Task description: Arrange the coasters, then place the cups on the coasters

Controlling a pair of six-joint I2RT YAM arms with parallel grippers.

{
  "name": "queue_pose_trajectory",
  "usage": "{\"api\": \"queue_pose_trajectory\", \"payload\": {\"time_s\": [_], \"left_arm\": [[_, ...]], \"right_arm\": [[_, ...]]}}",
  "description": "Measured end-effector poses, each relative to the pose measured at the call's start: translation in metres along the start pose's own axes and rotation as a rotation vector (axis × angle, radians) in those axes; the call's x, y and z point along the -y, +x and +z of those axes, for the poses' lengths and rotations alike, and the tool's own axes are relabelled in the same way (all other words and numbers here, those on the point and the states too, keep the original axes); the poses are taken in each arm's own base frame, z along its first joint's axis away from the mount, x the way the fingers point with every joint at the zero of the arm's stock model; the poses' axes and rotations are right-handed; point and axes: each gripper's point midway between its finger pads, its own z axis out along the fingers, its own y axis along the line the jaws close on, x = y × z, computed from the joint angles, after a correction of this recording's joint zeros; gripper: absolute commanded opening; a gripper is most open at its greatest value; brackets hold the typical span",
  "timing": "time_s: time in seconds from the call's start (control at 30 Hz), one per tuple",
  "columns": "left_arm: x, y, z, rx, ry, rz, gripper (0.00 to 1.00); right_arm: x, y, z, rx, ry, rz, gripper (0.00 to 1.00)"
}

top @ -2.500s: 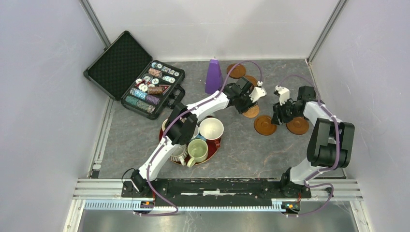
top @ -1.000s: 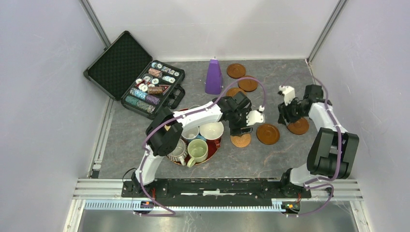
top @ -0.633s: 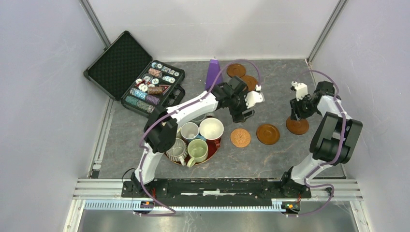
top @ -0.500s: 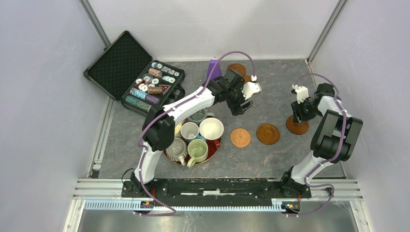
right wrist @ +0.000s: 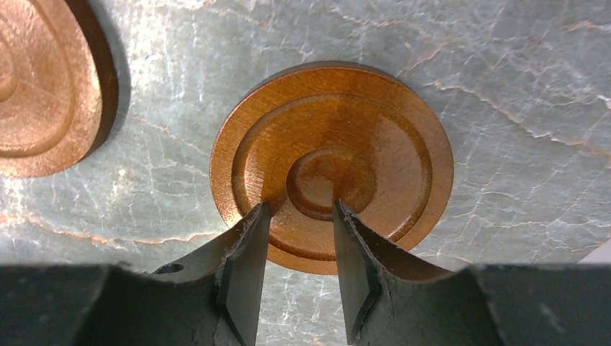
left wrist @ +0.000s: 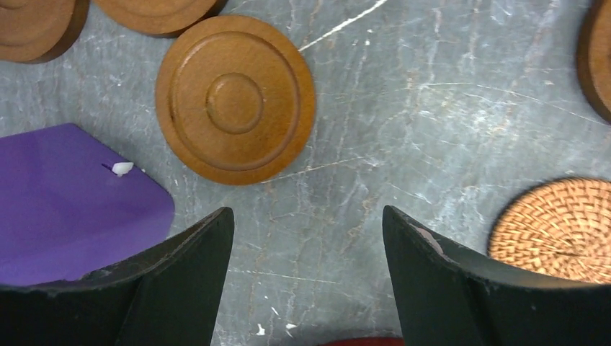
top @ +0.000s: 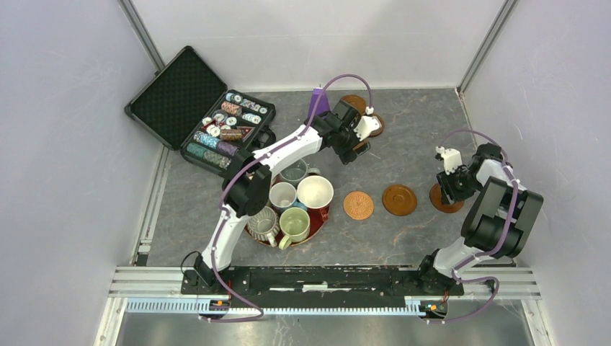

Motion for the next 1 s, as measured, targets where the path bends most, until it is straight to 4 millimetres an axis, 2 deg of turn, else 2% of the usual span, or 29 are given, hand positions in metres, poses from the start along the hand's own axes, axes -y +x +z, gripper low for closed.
{"api": "queue_pose_trajectory", "payload": {"time_s": [0.13,0.27,0.47,0.63,0.7,0.83,1.0], "left_arm": [[-0.016,0.001,0.008,0.000,-0.047,-0.007,0.77],[-0.033,-0.003,0.019,0.013,-0.106,-0.010,0.73],[-0.056,-0.008,0.044,0.032,-0.194,-0.001,0.69],[-0.063,0.006,0.063,-0.005,-0.224,0.036,0.68],[-0.063,0.011,0.069,-0.019,-0.222,0.052,0.68],[-0.066,0.010,0.067,-0.022,-0.228,0.081,0.66],[-0.054,0.015,0.068,-0.025,-0.175,0.105,0.63]], "right_arm": [[-0.006,0.005,-0.004,-0.012,-0.020,0.005,0.52],[-0.007,-0.007,-0.012,0.021,-0.041,0.008,0.57],[0.010,-0.061,-0.035,0.192,-0.026,0.011,0.61],[0.020,-0.109,-0.047,0.304,-0.008,0.014,0.64],[0.022,-0.131,-0.046,0.340,-0.006,0.005,0.64],[0.019,-0.172,-0.038,0.394,-0.018,-0.015,0.66],[0.010,-0.217,-0.020,0.436,-0.033,-0.036,0.69]]}}
